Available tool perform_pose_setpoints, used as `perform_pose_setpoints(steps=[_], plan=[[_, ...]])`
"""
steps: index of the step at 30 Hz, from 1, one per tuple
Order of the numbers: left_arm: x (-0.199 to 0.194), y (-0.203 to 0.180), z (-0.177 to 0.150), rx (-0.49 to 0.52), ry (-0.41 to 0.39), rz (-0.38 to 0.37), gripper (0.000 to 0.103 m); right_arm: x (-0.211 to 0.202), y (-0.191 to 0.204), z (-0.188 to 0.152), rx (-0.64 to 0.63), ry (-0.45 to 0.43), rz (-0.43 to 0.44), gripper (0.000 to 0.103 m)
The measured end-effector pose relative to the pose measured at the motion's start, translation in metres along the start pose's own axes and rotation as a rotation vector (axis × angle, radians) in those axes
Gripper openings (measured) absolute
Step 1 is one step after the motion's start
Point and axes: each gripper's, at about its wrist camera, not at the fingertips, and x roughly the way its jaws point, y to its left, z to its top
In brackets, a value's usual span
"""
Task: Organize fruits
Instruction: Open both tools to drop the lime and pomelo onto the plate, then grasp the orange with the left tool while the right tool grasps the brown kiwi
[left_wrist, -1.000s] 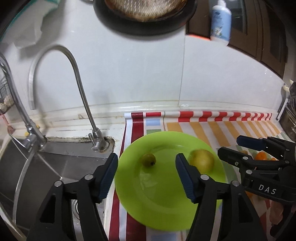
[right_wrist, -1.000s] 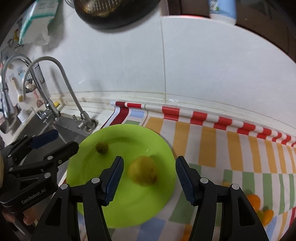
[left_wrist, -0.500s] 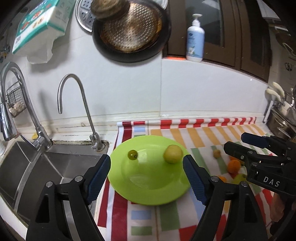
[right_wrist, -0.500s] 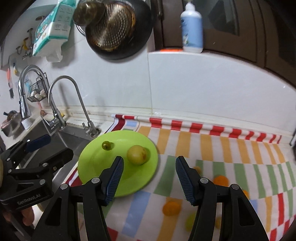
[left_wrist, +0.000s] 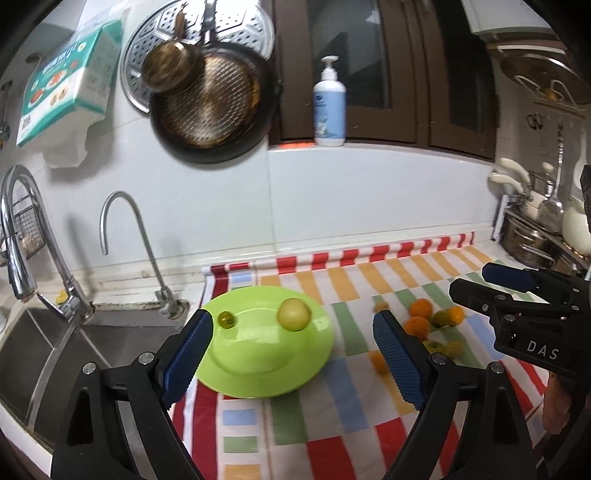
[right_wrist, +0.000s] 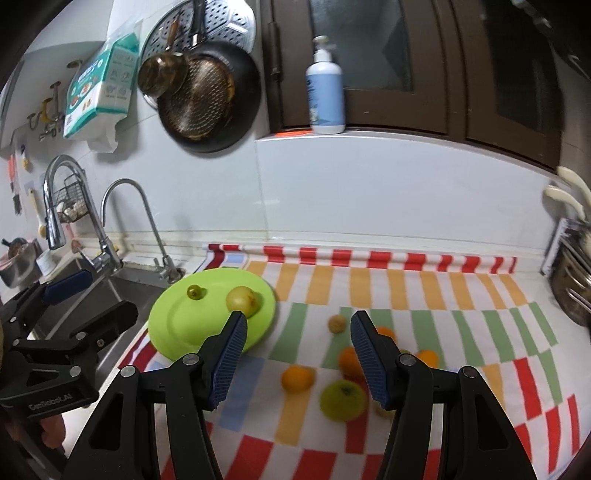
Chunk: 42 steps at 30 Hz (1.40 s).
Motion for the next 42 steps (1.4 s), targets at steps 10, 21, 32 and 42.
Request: perform_pose_setpoints(steps=[10, 21, 32, 42], plan=[[-0.011, -0.039, -0.008, 0.094, -0.058, -0.082, 0.096, -0.035, -0.037, -0.021, 0.047, -0.032, -0.103, 0.059], [0.018, -0.057, -0.031, 0.163, 0.000, -0.104, 0.097, -0.031, -0.053, -0.050, 0.069, 0.010, -0.185, 0.059], [0.069, -0.067, -0.057, 0.196, 0.119, -0.140, 0.088, 0.015, -0.074, -0.079, 0.104, 0.150, -0.197, 0.059], [0.114, -0.078, -0.071, 0.232, 0.217, -0.183, 0.076, 0.055, -0.085, -0.093, 0.101, 0.238, -0.169, 0.055]])
